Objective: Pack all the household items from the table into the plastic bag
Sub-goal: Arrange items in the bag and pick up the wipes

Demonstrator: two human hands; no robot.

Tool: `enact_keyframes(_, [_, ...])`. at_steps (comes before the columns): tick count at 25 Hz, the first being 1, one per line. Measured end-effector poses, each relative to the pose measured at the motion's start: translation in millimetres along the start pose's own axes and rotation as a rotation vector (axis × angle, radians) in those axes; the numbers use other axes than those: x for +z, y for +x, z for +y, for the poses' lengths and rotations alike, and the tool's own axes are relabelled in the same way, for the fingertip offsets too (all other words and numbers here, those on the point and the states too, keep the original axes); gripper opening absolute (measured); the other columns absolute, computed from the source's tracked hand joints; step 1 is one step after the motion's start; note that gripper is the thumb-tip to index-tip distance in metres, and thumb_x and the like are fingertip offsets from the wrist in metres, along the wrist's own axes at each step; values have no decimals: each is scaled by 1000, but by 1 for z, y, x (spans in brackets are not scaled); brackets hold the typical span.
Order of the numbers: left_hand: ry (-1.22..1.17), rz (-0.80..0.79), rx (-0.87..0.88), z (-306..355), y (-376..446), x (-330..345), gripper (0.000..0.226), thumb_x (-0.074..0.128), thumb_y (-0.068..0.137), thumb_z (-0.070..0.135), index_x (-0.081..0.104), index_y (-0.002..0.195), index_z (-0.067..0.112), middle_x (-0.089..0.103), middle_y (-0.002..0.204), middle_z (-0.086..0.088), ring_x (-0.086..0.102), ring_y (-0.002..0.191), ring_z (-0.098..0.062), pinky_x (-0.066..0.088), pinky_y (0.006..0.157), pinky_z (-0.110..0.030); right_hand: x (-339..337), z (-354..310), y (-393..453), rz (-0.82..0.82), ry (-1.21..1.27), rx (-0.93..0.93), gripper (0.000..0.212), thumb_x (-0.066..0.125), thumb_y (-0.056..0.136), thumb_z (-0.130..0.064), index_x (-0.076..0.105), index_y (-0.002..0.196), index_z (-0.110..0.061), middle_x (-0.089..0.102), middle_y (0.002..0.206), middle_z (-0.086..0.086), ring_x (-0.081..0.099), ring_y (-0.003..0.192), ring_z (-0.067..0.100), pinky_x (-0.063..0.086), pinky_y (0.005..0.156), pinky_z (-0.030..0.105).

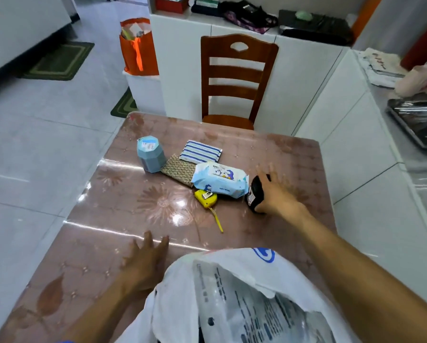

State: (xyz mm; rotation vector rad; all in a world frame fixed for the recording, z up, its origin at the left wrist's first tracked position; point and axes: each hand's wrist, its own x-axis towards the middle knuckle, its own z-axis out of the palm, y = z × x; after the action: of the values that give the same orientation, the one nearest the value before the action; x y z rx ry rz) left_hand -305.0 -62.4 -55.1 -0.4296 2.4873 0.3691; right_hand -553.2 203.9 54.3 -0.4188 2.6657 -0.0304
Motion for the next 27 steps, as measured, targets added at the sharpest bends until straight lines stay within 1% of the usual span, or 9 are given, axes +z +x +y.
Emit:
enact_keyframes(2, [-39, -31, -15, -1, 3, -2, 79, 35, 80, 51, 5, 152, 39, -11, 160, -13, 2, 141, -56, 27, 108, -64, 17, 2, 13, 22, -114, 8, 103, 76, 72, -36, 10, 151, -30, 2, 159, 7, 26, 138, 46, 30, 107, 57])
enact_keyframes(4, [-72, -26, -10, 3, 1, -6, 79, 41, 82, 47, 6, 153, 39, -14, 160, -10, -1, 142, -55, 30, 106, -64, 21, 10, 11, 60, -57, -29, 84, 75, 69, -32, 31, 140, -23, 33, 144, 12, 51, 117, 41, 45, 91, 43])
enact_keyframes(6, [-89, -51, -23, 1, -2, -8, 82, 46, 80, 49, 8, 152, 39, -12, 160, -10, -1, 141, -55, 31, 105, -65, 19, 21, -2, 13, 121, -40, 77, 81, 58, -33, 43, 124, -20, 49, 123, 8, 57, 98, 32, 47, 74, 34])
enact_keyframes(10, [-178, 29, -75, 8, -4, -6, 67, 44, 89, 51, 17, 150, 39, 0, 160, -10, 2, 143, -50, 27, 108, -65, -4, 31, -67, 76, 682, 42, 76, 88, 48, -41, 49, 109, -19, 62, 110, 5, 60, 94, 21, 54, 77, 38])
enact_keyframes(13, [-446, -46, -33, 7, -40, -39, 50, 41, 95, 39, 44, 142, 20, 38, 144, -7, 34, 138, -34, 36, 108, -42, -41, 17, -157, 190, 967, 9, 69, 90, 55, -38, 53, 112, -24, 64, 112, 1, 64, 97, 20, 56, 77, 38])
enact_keyframes(18, [-1025, 676, -257, 4, -246, -54, 20, 65, 89, 34, 68, 83, 15, 72, 79, -4, 67, 72, -23, 56, 64, -28, -62, -16, -331, 325, 1360, -84, 60, 86, 48, -42, 63, 101, -28, 71, 91, -7, 69, 83, 11, 53, 64, 24])
enact_keyframes(22, [-1035, 183, -89, 92, -341, -7, 55, 73, 60, 67, 70, 66, 12, 69, 58, -2, 60, 51, -10, 45, 50, -20, 11, -71, -388, 243, 1247, -26, 63, 80, 48, -42, 51, 104, -38, 69, 94, -10, 68, 85, 12, 56, 71, 35])
enact_keyframes(24, [-845, 181, -129, 114, -322, 8, 47, 65, 60, 66, 71, 68, 19, 70, 61, 6, 63, 56, -4, 48, 53, -25, 48, -84, -390, 245, 1127, 47, 66, 74, 45, -46, 44, 104, -40, 66, 97, -10, 66, 91, 17, 54, 79, 41])
enact_keyframes(27, [-941, 213, -193, 122, -286, 18, 29, 53, 65, 36, 69, 63, 11, 69, 55, -3, 66, 52, -20, 57, 56, -39, 80, -76, -384, 242, 1091, 29, 67, 80, 47, -46, 41, 101, -36, 67, 97, -5, 67, 90, 16, 55, 78, 44])
